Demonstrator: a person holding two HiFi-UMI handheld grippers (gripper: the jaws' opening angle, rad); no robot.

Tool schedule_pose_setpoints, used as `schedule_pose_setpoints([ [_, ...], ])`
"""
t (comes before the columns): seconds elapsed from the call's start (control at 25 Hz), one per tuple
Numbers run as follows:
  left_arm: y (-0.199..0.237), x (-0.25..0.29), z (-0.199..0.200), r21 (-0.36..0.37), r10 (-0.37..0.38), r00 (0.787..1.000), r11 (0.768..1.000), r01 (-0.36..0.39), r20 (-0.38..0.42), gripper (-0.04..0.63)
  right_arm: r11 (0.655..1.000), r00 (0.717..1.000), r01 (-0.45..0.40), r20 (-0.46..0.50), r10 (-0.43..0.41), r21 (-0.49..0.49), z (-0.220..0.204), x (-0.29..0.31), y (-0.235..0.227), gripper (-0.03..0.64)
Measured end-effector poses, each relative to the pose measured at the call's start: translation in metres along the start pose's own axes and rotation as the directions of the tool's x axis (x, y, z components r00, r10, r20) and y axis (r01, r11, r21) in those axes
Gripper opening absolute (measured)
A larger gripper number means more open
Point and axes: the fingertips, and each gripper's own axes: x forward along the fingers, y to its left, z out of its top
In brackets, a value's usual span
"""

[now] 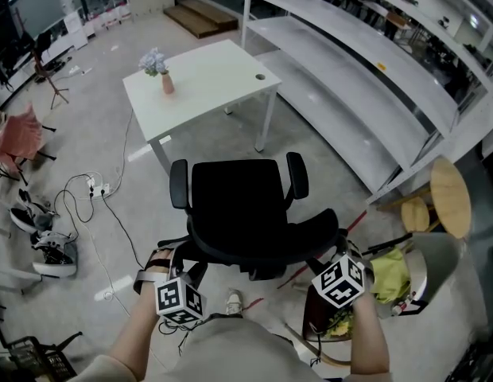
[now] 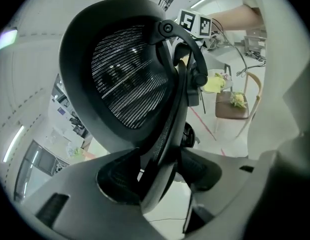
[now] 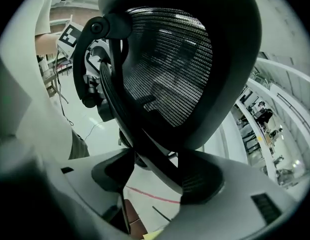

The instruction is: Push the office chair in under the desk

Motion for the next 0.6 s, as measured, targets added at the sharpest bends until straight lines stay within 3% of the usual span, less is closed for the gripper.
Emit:
schedule_pose_setpoints([
  [0.6,0.05,0.039,0.014,-0.012,0.043,0.999,0.999,-0.043,0.013,0.242,0.998,1.0,0.006,0.019,-0.005,-0.055,0.023,0.04,-0.065,0.284],
])
